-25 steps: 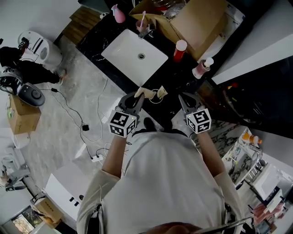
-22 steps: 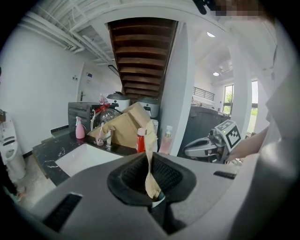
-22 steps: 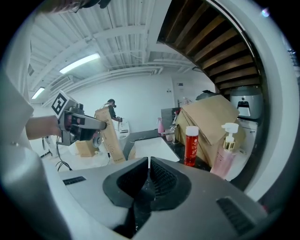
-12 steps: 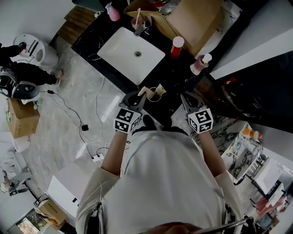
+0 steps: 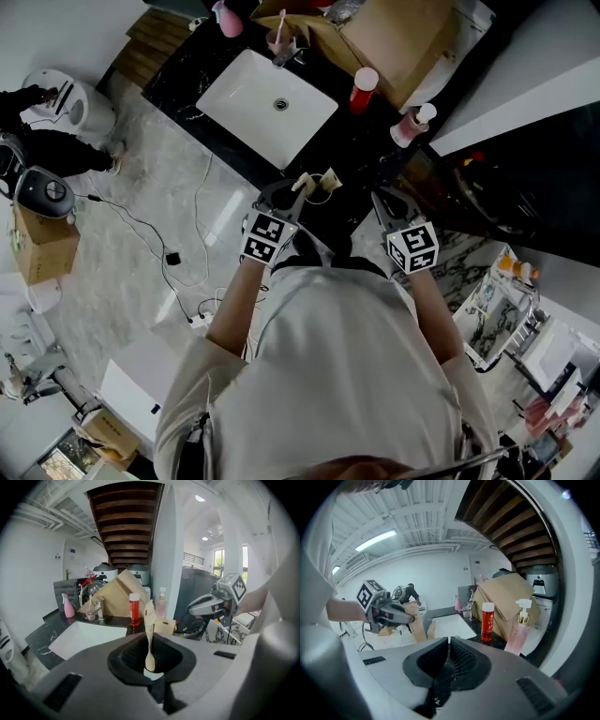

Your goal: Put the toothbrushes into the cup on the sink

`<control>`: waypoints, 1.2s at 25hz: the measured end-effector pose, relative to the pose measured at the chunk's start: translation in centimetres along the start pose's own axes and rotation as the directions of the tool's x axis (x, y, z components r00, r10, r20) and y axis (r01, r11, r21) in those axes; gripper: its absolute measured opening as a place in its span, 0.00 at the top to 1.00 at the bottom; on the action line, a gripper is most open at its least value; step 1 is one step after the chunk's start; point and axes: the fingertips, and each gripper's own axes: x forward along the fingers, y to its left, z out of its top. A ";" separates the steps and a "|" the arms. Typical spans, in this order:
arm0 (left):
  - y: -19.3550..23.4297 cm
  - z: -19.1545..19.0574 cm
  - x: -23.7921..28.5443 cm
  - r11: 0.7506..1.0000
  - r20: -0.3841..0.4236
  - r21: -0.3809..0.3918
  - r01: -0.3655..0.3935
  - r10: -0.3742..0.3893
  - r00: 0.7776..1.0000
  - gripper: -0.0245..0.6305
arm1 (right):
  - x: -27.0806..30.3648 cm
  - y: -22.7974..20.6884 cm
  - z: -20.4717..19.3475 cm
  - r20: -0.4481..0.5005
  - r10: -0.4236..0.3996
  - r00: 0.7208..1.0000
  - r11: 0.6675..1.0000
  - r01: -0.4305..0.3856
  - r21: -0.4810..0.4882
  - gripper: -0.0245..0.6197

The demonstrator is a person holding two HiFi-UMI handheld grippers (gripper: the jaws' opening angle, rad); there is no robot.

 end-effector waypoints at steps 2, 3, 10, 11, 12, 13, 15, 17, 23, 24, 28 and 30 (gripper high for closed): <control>0.0 -0.3 0.3 1.000 -0.009 0.016 0.001 -0.001 1.000 0.93 | 0.0 0.2 0.1 0.001 -0.002 1.000 1.000 0.002 0.000 0.90; -0.1 -0.5 0.5 1.000 -0.017 0.025 0.002 -0.001 1.000 0.93 | 0.0 0.4 0.2 0.001 -0.002 1.000 1.000 0.002 0.001 0.90; -0.2 -2.4 1.8 0.999 -0.057 0.048 0.012 -0.009 0.998 0.93 | 0.2 0.9 0.4 0.007 -0.013 1.000 1.000 0.013 0.009 0.90; -0.2 -2.6 2.0 0.999 -0.061 0.049 0.014 -0.011 0.998 0.93 | 0.2 0.9 0.4 0.007 -0.016 1.000 1.000 0.016 0.011 0.90; -0.3 -2.9 2.2 0.999 -0.065 0.048 0.016 -0.013 0.998 0.93 | 0.1 0.9 0.4 0.006 -0.019 1.000 1.000 0.019 0.013 0.90; -0.3 -3.1 2.3 0.999 -0.068 0.047 0.017 -0.014 0.998 0.93 | 0.1 0.9 0.3 0.004 -0.022 1.000 1.000 0.022 0.017 0.90; -0.3 -3.7 2.7 0.999 -0.075 0.049 0.015 -0.011 0.997 0.93 | 0.0 0.9 0.1 0.001 -0.027 1.000 0.999 0.027 0.024 0.90; -0.3 -4.2 3.1 0.998 -0.083 0.058 0.011 -0.006 0.997 0.93 | 0.0 0.9 0.0 -0.001 -0.030 1.000 0.999 0.030 0.030 0.90; -0.2 -5.0 3.9 0.999 -0.095 0.055 0.003 0.002 0.996 0.92 | 0.2 1.3 -0.2 -0.002 -0.033 0.999 0.999 0.033 0.037 0.90; -0.2 -5.1 4.0 0.999 -0.094 0.055 -0.002 0.007 0.996 0.92 | 0.3 1.3 -0.2 -0.002 -0.032 0.999 0.999 0.033 0.038 0.90; -0.1 -5.3 4.2 0.999 -0.083 0.047 -0.013 0.017 0.996 0.88 | 0.4 1.7 -0.4 -0.008 -0.029 1.000 0.999 0.030 0.039 0.90; -0.1 -5.3 4.2 0.999 -0.075 0.039 -0.016 0.019 0.997 0.83 | 0.3 1.9 -0.5 -0.010 -0.028 1.000 0.999 0.028 0.038 0.90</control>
